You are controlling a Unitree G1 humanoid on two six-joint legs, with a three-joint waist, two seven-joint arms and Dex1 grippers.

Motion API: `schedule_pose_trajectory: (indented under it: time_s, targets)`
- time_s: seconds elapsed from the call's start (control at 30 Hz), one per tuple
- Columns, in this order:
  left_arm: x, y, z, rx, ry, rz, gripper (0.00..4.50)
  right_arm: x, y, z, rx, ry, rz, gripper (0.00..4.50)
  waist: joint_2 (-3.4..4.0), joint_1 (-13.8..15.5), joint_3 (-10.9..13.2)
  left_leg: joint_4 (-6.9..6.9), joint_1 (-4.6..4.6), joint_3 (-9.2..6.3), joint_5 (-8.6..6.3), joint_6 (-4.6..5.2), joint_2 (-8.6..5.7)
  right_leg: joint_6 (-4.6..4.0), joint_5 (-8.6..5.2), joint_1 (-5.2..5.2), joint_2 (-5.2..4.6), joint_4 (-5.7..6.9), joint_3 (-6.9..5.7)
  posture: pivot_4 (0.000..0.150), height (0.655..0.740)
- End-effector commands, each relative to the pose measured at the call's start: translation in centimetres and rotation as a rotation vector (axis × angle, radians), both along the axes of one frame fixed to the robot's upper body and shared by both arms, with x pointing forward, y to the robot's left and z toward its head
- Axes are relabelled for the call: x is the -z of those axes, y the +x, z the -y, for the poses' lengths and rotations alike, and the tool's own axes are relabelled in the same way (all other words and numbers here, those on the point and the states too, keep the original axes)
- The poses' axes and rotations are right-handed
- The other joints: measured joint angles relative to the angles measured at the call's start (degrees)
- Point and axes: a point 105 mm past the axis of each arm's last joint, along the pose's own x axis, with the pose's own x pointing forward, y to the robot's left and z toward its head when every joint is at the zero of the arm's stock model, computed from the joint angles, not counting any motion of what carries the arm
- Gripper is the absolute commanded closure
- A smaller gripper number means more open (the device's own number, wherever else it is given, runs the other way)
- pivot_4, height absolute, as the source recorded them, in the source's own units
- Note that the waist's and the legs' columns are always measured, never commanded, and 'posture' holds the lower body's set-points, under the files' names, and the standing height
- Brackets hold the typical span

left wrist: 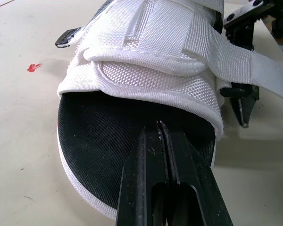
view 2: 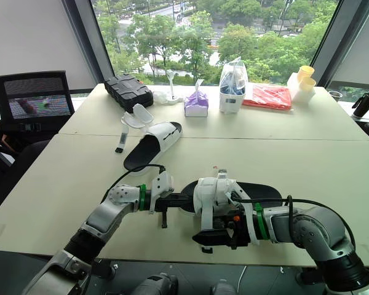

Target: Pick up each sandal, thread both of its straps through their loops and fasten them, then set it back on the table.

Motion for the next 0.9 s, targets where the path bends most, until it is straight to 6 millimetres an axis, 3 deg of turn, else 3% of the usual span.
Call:
schedule_pose_trajectory:
  time_s: [0.03,0.13,0.37,0.53,0.63,0.73,0.9]
  targets:
    - [4.4,-1.0,-1.2,-0.025,0.157,-0.099,4.5,-0.4,0.1,-0.4,-0.009,0.013,0.017,0.02,0.0,0.0,0.0,0.0,0.0,0.0,0.0,-0.01,0.0,0.0,0.0,0.0,0.0,0.0,0.0,0.15,0.74]
    - [4.4,-1.0,-1.2,-0.028,0.153,-0.101,4.5,-0.4,0.2,-0.7,-0.004,0.021,0.014,0.88,0.01,-0.1,0.0,0.0,0.08,-0.01,-0.03,-0.06,0.0,0.0,0.0,0.01,0.0,0.01,-0.01,0.15,0.74]
    - [4.6,-1.2,-1.2,-0.024,0.156,-0.104,4.5,-1.0,0.7,-0.6,0.009,0.04,0.016,4.47,0.01,0.0,0.0,0.0,0.13,-0.02,-0.02,-0.03,0.0,0.01,0.01,0.0,0.01,0.01,-0.02,0.15,0.74]
    - [4.6,-1.2,-1.1,-0.022,0.155,-0.105,4.5,-1.7,0.7,-0.3,-0.001,0.048,0.015,4.47,0.01,-0.1,0.0,0.01,0.13,-0.02,-0.01,-0.02,0.0,0.06,0.04,0.01,0.01,0.01,-0.02,0.15,0.74]
    - [4.6,-1.2,-1.1,-0.02,0.154,-0.105,4.5,-3.9,0.2,-0.5,-0.083,0.071,0.047,4.47,0.04,-0.1,0.0,0.0,0.13,-0.02,-0.02,-0.03,0.0,0.04,0.03,0.02,0.01,0.01,-0.02,0.15,0.74]
    - [4.6,-1.2,-1.1,-0.02,0.154,-0.105,4.5,-7.0,2.1,-1.1,-0.094,0.126,0.12,4.47,0.09,-0.2,-0.1,0.04,0.15,-0.01,-0.01,-0.03,0.0,0.03,0.03,0.03,0.01,0.03,-0.03,0.15,0.74]
    - [4.7,-1.3,-1.0,-0.016,0.155,-0.104,4.5,-8.1,4.9,-1.5,-0.07,0.128,0.12,4.47,-0.02,0.0,-0.1,0.01,0.2,-0.09,-0.03,-0.05,0.02,0.0,0.05,0.02,0.01,0.0,-0.09,0.15,0.74]
